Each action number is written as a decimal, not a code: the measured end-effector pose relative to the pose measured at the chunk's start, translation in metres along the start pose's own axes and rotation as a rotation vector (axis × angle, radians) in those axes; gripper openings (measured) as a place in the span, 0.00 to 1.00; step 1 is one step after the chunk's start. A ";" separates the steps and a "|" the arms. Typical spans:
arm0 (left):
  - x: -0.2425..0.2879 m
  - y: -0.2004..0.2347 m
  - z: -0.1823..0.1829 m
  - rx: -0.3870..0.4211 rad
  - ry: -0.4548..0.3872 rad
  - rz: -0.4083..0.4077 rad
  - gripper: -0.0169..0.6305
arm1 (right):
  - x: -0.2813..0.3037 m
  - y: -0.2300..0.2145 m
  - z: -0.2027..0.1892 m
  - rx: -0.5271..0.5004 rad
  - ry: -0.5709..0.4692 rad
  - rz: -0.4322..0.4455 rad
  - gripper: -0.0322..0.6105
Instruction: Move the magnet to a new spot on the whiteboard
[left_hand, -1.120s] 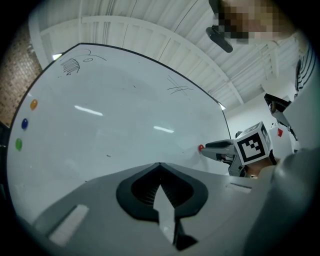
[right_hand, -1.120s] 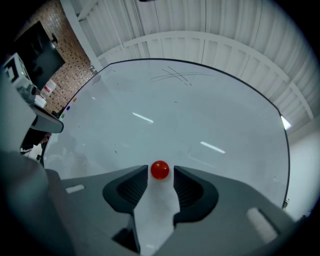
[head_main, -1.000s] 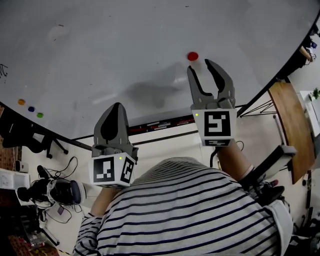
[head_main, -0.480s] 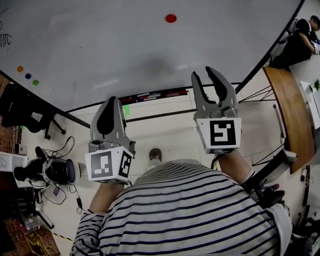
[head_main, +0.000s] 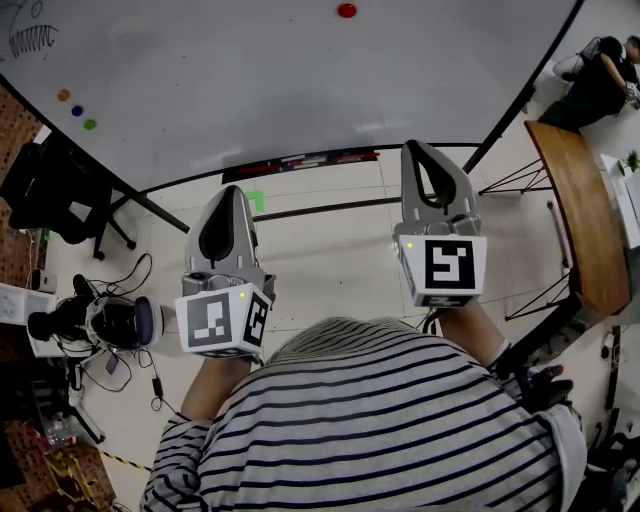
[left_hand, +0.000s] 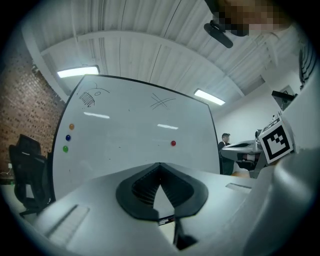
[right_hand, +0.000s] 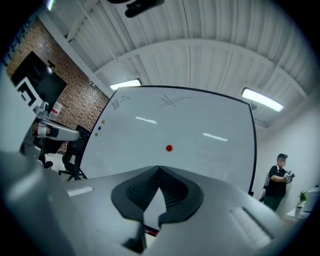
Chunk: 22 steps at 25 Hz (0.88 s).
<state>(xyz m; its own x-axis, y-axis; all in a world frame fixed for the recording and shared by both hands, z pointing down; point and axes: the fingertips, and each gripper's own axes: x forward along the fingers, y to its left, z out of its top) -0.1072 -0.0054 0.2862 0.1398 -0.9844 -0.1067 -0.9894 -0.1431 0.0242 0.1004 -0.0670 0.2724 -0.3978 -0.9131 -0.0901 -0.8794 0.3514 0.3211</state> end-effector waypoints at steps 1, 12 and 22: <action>-0.005 0.002 0.002 -0.002 -0.004 -0.007 0.05 | -0.003 0.005 0.004 -0.001 0.001 -0.003 0.05; -0.049 0.034 0.006 -0.018 0.000 -0.075 0.05 | -0.025 0.071 0.021 0.059 0.044 -0.003 0.05; -0.043 0.031 -0.010 -0.039 0.008 -0.062 0.05 | -0.020 0.077 0.020 0.039 0.068 0.044 0.05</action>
<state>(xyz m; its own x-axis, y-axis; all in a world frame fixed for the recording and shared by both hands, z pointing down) -0.1437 0.0319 0.3014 0.2011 -0.9743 -0.1016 -0.9766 -0.2074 0.0562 0.0354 -0.0177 0.2801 -0.4184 -0.9082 -0.0124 -0.8717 0.3977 0.2863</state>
